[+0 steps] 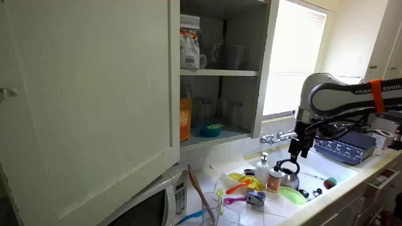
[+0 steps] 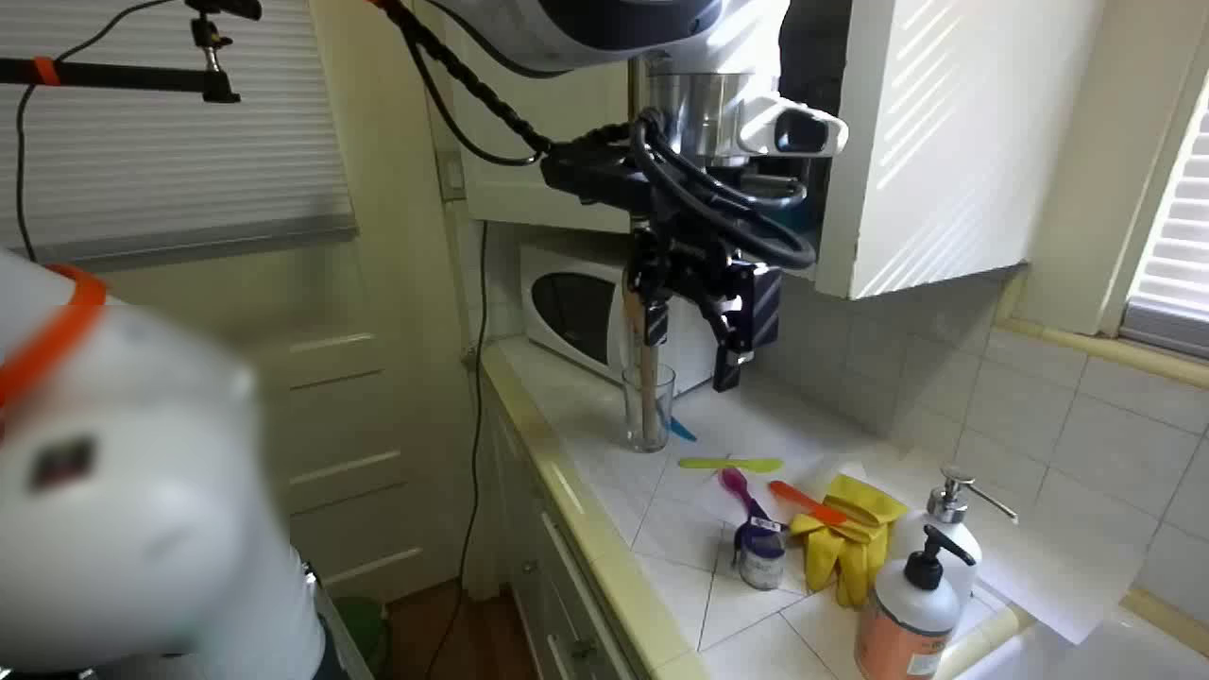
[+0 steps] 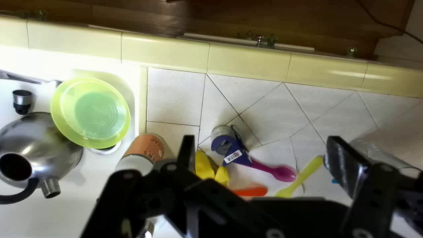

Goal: Remove the white and blue packet from the open cabinet and put it on the counter.

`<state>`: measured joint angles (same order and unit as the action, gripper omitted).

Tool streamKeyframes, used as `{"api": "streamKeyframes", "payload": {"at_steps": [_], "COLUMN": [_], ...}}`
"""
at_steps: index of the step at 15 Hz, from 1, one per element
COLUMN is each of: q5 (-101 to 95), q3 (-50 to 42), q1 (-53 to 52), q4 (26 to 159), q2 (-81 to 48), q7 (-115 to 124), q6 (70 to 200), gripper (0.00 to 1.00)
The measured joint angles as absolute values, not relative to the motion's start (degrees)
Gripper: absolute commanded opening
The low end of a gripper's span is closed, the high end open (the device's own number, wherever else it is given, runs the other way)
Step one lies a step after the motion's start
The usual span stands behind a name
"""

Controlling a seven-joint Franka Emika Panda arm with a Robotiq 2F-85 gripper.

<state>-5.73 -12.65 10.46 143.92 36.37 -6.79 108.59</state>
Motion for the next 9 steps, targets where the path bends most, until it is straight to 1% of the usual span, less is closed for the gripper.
{"api": "streamKeyframes", "payload": {"at_steps": [9], "q5": [-5.2], "q3": [-11.7], "q1": [10.1], "q4": [143.5], "q2": [36.8], "q7": [-6.8], "q6": [108.6], "gripper": [1.00]}}
